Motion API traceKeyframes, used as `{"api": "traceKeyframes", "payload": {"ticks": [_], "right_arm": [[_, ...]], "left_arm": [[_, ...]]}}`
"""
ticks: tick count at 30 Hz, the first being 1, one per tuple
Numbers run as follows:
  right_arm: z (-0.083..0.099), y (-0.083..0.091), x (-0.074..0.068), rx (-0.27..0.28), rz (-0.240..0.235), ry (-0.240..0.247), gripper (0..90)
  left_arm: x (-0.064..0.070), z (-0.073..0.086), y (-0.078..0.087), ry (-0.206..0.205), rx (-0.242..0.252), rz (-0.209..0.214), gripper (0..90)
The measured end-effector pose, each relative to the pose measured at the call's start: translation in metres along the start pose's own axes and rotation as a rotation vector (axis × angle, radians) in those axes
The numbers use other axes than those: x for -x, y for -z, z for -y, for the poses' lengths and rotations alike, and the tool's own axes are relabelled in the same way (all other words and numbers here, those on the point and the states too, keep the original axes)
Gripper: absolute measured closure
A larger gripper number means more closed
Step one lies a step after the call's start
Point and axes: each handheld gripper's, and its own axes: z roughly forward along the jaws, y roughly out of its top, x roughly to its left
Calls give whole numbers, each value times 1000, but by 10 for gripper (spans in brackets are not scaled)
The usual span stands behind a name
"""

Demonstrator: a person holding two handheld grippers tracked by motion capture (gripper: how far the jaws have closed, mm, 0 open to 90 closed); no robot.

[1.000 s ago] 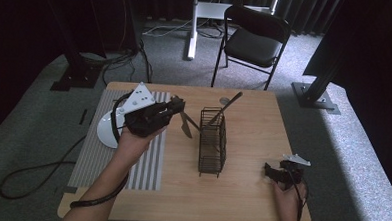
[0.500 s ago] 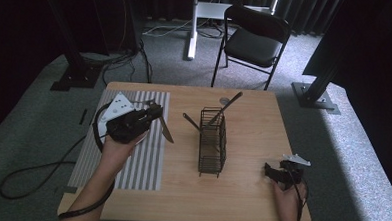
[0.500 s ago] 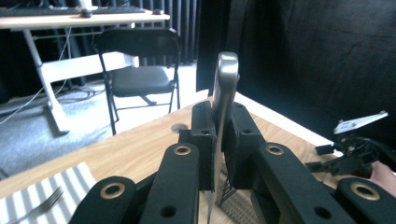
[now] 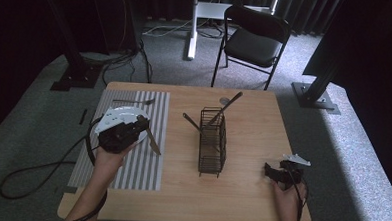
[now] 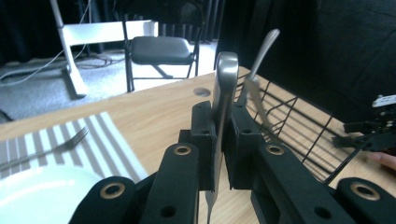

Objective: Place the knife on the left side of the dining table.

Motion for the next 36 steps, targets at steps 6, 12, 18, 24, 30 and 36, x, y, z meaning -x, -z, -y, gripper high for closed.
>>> {"api": "traceKeyframes", "payload": {"ticks": [6, 12, 18, 24, 30, 36], "right_arm": [[0, 0, 0, 0, 0, 0, 116], [0, 0, 0, 0, 0, 0, 116], [0, 0, 0, 0, 0, 0, 116], [0, 0, 0, 0, 0, 0, 116], [0, 0, 0, 0, 0, 0, 116], [0, 0, 0, 0, 0, 0, 116]], "left_arm": [[-5, 15, 0, 30, -20, -12, 838], [-10, 29, -2, 56, -32, -23, 837], [-13, 38, -3, 78, -32, -21, 837], [-16, 40, 0, 109, -28, -32, 832], [-20, 41, 4, 121, -6, -54, 821], [-26, 38, 13, 142, 39, -84, 781]]}}
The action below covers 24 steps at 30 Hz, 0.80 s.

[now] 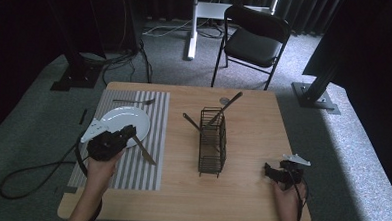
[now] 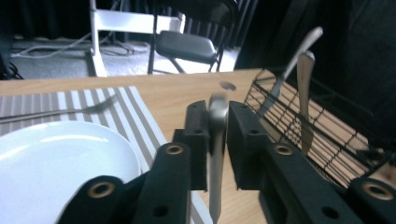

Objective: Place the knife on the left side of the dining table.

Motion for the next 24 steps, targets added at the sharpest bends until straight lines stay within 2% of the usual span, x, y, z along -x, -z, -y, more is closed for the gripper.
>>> {"api": "traceKeyframes", "payload": {"ticks": [1, 2, 6, 7, 8, 11, 12, 13, 14, 16, 22, 23, 24], "right_arm": [[0, 0, 0, 0, 0, 0, 116], [0, 0, 0, 0, 0, 0, 116], [0, 0, 0, 0, 0, 0, 116], [0, 0, 0, 0, 0, -1, 116], [0, 0, 0, 0, 0, -1, 116], [0, 0, 0, 0, 0, 0, 116], [0, 0, 0, 0, 0, 0, 116], [0, 0, 0, 0, 0, 0, 116], [0, 0, 0, 0, 0, 0, 116], [0, 0, 0, 0, 0, -1, 116], [0, 0, 0, -2, 0, -1, 116], [0, 0, 0, -1, 0, -1, 116], [0, 0, 0, -1, 0, -1, 116]], "left_arm": [[-2, 0, 2, -4, -2, -17, 781], [-2, 0, 2, -4, -2, -17, 782], [-9, 4, 7, 15, 3, -55, 791], [-14, 7, 9, 30, 1, -80, 782], [-14, 7, 9, 30, 1, -80, 780], [-27, 14, 15, 60, -3, -112, 769], [-27, 14, 15, 60, -3, -112, 762], [-34, 20, 18, 69, -6, -137, 751], [-34, 20, 18, 69, -6, -137, 741], [-42, 26, 21, 82, -9, -155, 732], [-68, 48, 27, 176, -7, -174, 706], [-75, 54, 28, 204, -2, -169, 701], [-75, 54, 28, 204, -2, -169, 695]]}}
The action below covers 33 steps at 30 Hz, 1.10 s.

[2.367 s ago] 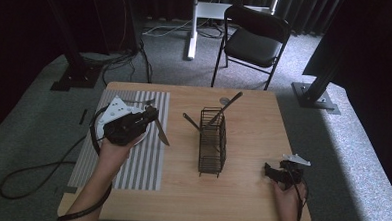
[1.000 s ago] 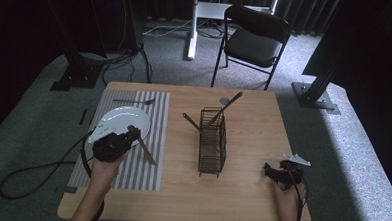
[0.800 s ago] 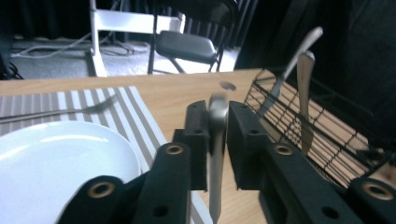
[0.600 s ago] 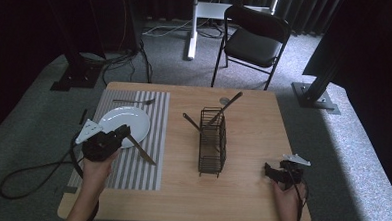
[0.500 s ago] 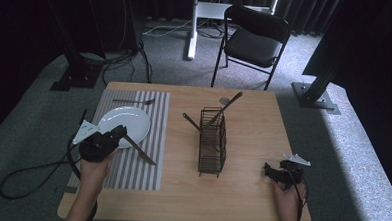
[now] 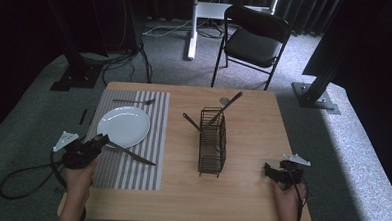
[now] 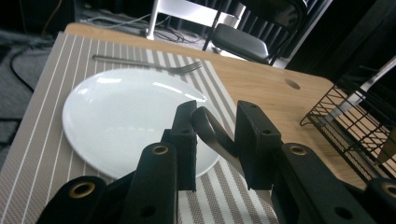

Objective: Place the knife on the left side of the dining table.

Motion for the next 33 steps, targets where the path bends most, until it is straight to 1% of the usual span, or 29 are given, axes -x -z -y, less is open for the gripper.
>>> {"api": "traceKeyframes", "payload": {"ticks": [1, 2, 4, 5, 6, 7, 8, 9, 12, 19, 20, 23, 24, 25, 26, 27, 28, 29, 30, 31, 33], "right_arm": [[0, 0, 0, 0, 0, 0, 116], [0, 0, 0, 0, 0, 0, 116], [0, 0, 0, 0, 0, 0, 116], [0, 0, 0, -1, 0, 0, 116], [0, 0, 0, -1, 0, 0, 116], [0, 0, 0, 0, 0, 0, 116], [0, 0, 0, 0, 0, 0, 116], [0, 0, 0, 0, 0, 0, 116], [0, 0, 0, 0, 0, 0, 116], [0, 0, 0, -1, 0, 1, 116], [0, 0, 0, -1, 0, 1, 116], [0, 0, 0, 0, 0, 0, 116], [0, 0, 0, 0, 0, 0, 116], [0, 0, 0, 0, 0, 0, 116], [0, 0, 0, 0, 0, 0, 116], [0, 0, 0, 0, 0, 0, 116], [0, 0, 0, 0, 0, 0, 116], [0, 0, 0, 0, 0, 0, 116], [0, 0, 0, 0, 0, 0, 116], [0, 0, 0, -1, 0, 0, 116], [0, 0, 0, 0, 0, 0, 116]], "left_arm": [[-7, 4, -1, 16, -2, -9, 688], [-7, 4, -1, 16, -2, -9, 684], [-13, 9, -1, 33, -3, -14, 677], [-19, 12, -2, 45, -12, -21, 667], [-19, 12, -2, 45, -12, -21, 661], [-24, 16, -3, 61, -18, -20, 657], [-24, 16, -3, 61, -18, -20, 653], [-27, 19, -3, 69, -25, -23, 653], [-33, 25, -4, 76, -39, -27, 627], [-46, 37, -6, 108, -62, -18, 590], [-46, 37, -6, 108, -62, -18, 586], [-53, 43, -8, 122, -79, -16, 564], [-53, 43, -8, 122, -79, -16, 560], [-55, 44, -10, 111, -93, -33, 549], [-55, 44, -10, 111, -93, -33, 535], [-55, 45, -11, 91, -108, -55, 535], [-56, 46, -12, 87, -118, -62, 530], [-60, 48, -14, 92, -133, -65, 527], [-60, 48, -14, 92, -133, -65, 527], [-64, 50, -17, 101, -153, -68, 527], [-66, 52, -19, 105, -163, -72, 527]]}}
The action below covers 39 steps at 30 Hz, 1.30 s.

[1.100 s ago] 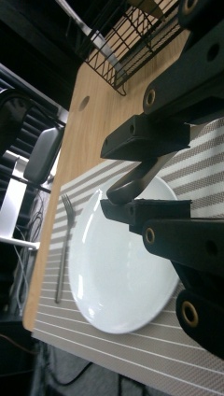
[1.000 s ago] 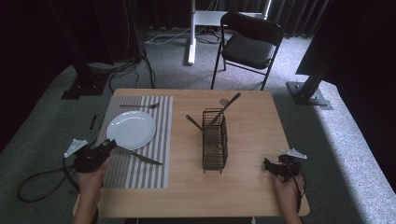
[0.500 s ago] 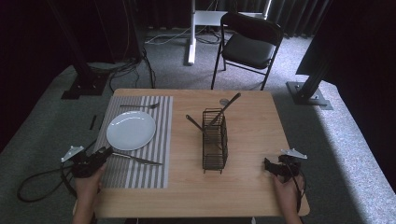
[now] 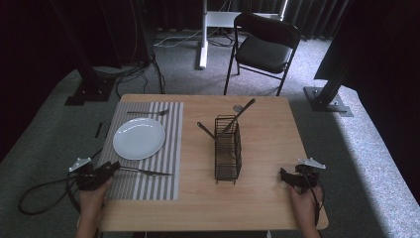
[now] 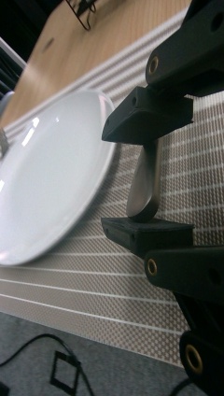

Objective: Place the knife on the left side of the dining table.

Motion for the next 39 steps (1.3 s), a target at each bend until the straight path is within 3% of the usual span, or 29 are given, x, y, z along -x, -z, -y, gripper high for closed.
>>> {"api": "traceKeyframes", "payload": {"ticks": [9, 16, 27, 34, 39], "right_arm": [[0, 0, 0, 0, 0, 0, 116], [0, 0, 0, 0, 0, 0, 116], [0, 0, 0, 0, 0, 0, 116], [0, 0, 0, 0, 0, 0, 116], [0, 0, 0, 0, 0, 0, 116]], "left_arm": [[-3, -1, -9, -6, -54, -29, 511], [4, 0, -15, -69, -93, -107, 489], [11, 7, -5, -104, -64, -125, 461], [31, 18, 8, -170, -60, -143, 408], [39, 24, 11, -171, -66, -144, 364]]}}
